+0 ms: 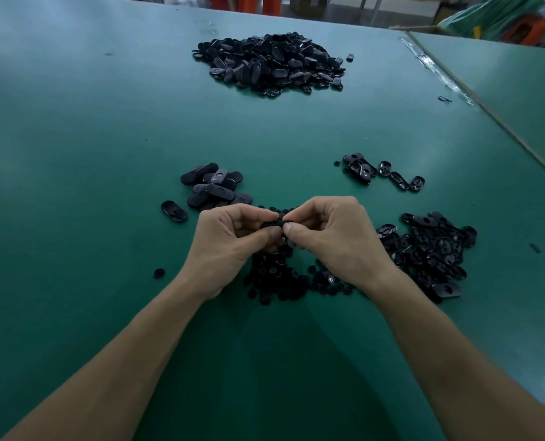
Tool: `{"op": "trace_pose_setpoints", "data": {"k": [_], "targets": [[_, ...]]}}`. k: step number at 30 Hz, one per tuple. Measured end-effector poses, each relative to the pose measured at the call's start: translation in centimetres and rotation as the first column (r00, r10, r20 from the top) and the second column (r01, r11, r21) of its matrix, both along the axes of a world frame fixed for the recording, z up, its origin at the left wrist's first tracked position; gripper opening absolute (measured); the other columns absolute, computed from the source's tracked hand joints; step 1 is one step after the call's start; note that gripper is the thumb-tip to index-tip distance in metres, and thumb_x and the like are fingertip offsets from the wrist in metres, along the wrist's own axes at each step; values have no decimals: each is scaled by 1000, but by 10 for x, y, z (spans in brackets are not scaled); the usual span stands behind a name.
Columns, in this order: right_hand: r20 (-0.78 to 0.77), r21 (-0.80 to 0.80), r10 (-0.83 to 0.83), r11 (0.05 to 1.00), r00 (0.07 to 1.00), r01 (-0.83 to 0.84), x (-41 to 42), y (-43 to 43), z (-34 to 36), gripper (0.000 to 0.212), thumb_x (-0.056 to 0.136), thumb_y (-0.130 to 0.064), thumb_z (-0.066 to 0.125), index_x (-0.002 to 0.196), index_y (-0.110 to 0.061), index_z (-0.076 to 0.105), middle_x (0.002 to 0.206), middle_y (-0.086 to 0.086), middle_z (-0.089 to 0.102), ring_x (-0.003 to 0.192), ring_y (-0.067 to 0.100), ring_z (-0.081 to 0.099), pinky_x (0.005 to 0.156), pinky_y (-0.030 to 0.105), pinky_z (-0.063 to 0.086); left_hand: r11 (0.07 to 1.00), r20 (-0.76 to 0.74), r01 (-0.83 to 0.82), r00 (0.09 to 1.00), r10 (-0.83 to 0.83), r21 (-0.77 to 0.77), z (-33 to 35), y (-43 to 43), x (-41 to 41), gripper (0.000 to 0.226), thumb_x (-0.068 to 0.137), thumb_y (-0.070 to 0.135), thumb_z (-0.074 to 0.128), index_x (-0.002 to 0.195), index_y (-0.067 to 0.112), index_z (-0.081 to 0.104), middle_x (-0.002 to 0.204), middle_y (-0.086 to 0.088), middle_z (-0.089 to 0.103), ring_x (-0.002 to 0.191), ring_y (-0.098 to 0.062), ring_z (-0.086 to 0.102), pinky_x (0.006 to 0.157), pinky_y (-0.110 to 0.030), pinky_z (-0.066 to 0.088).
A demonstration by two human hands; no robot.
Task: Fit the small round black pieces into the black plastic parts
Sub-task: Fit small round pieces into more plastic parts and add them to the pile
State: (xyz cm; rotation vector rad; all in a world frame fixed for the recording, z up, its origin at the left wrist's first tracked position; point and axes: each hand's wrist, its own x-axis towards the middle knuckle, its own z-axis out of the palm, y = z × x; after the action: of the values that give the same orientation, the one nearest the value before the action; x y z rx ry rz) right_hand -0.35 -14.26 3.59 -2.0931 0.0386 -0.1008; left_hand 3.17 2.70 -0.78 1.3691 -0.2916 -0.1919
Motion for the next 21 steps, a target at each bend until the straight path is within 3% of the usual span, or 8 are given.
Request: {"op": "trace_pose_setpoints", "data": {"k": [8, 12, 15, 18, 21], "targets": [[-17, 37, 0, 999, 1000, 1, -1, 0, -3, 4, 82, -18, 75, 81, -22, 74, 67, -8, 73, 62, 4, 68, 62, 20, 48, 999, -19, -45, 999, 44, -25, 3, -1, -2, 14, 70, 3, 80, 79, 14, 76, 68, -6, 74, 62, -16, 72, 60, -22, 58], [-18, 7, 71, 997, 997, -71, 0, -2, 0, 9, 85, -16, 74, 83, -25, 75, 68, -8, 73, 64, 6, 69, 62, 20, 52, 997, 5, -73, 997, 73, 5, -1, -1, -1, 25, 75, -8, 79, 74, 17, 77, 67, -8, 73, 59, -18, 71, 58, -22, 57], [-38, 24, 81, 996, 996, -80, 9, -11, 3, 13, 90, -14, 70, 91, -26, 75, 73, -3, 74, 67, 11, 71, 62, 22, 55, 994, 31, -111, 993, 111, 7, -2, -2, 0, 20, 79, -9, 76, 81, 10, 74, 66, -9, 73, 60, -18, 72, 57, -23, 57], [44, -133, -142, 980, 989, 146, 30, -39, 0, 20, 95, -12, 63, 110, -23, 71, 86, -6, 73, 68, 3, 67, 66, 15, 51, 975, 11, -215, 976, 216, -55, -4, -1, 4, 14, 84, -7, 73, 89, 6, 72, 71, -8, 73, 63, -19, 70, 59, -24, 57], [78, -373, -333, 864, 940, 338, 54, -74, -5, 36, 99, -13, 56, 133, -21, 61, 116, 9, 65, 92, 14, 58, 88, 22, 44, 941, -73, -312, 950, 304, -135, -5, 2, 10, 13, 91, -3, 66, 98, 7, 71, 79, -4, 72, 71, -17, 68, 65, -25, 57]]}}
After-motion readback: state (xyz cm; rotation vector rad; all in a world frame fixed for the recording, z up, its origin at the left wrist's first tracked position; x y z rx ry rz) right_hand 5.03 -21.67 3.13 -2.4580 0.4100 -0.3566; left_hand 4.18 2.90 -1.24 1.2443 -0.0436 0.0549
